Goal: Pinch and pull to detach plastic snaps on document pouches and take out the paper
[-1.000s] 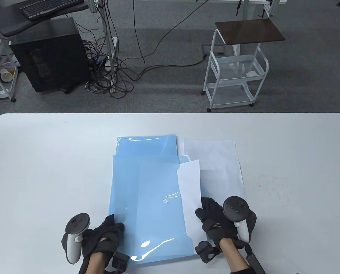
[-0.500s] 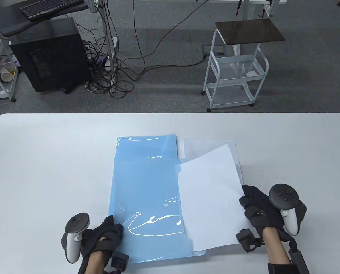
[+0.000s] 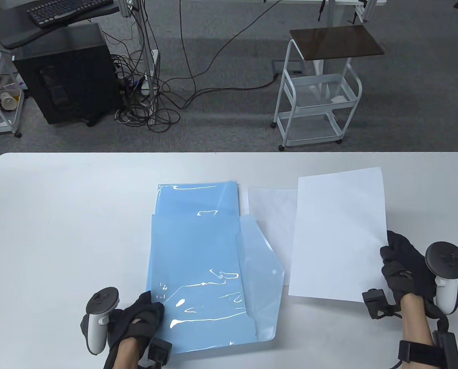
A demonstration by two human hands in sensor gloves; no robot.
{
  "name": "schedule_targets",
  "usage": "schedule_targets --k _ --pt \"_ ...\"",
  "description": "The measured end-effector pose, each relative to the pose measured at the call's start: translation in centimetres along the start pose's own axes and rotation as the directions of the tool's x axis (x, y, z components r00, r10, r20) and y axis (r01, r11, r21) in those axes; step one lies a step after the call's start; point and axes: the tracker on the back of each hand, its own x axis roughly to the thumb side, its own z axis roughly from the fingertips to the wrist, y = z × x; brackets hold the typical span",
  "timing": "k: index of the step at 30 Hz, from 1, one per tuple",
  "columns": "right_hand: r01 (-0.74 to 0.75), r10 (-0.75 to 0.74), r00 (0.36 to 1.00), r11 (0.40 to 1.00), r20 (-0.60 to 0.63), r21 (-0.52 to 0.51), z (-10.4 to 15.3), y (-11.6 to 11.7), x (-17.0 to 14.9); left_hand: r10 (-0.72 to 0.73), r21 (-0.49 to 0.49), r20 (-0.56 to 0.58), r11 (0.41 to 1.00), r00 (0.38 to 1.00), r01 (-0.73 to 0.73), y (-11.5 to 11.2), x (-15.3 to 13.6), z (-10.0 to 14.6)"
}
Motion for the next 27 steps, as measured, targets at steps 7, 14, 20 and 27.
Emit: schedule_targets --k 7,14,20,27 --pt "-0.039 0.040 0.999 0.999 -0.023 0.037 -1.8 2.6 -1.5 0.015 -0.020 0.005 1.000 1.000 -0.015 -0.1 0.0 0.0" --pt "-0.030 0.033 0.999 0.993 -0.020 0.112 -3.3 6.5 -1.7 0.019 -0.040 0.006 0.999 1.000 -0.019 -0.1 0.0 0.0" --pt "-0.027 0.029 1.000 0.984 -0.009 0.176 -4.5 10.0 -0.8 0.015 -0.052 0.001 0.999 1.000 -0.015 -0.1 0.0 0.0" --pt "-0.044 0.046 0.999 0.976 -0.006 0.212 -5.7 12.8 0.2 0.009 -0.068 0.000 0.998 1.000 -0.009 -0.3 -0.1 -0.2"
